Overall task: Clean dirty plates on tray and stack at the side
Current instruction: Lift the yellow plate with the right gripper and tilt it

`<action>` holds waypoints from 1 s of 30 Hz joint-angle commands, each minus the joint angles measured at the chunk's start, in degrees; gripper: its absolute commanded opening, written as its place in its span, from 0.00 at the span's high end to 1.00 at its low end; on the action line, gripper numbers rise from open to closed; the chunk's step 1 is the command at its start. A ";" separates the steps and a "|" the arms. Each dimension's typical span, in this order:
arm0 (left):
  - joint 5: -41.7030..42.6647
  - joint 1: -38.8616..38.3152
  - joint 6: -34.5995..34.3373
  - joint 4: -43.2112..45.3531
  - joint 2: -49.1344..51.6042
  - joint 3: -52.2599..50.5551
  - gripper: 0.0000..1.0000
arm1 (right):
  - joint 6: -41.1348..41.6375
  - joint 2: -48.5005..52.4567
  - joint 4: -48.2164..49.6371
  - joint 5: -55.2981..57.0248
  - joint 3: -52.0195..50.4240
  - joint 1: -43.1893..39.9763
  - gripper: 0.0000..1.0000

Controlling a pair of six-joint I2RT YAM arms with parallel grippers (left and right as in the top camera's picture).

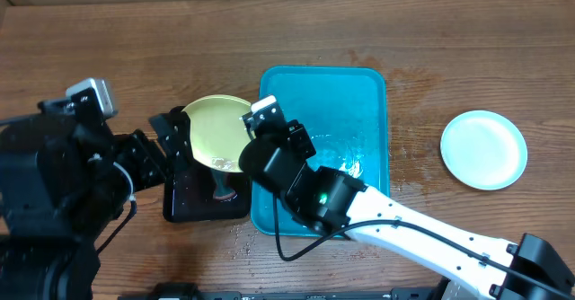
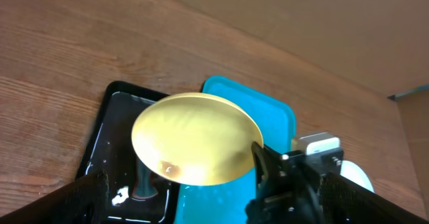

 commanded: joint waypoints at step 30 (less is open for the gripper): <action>1.14 0.33 0.61 0.15 -0.59 0.96 0.00 | -17.51 -0.04 5.18 18.71 1.40 10.47 0.96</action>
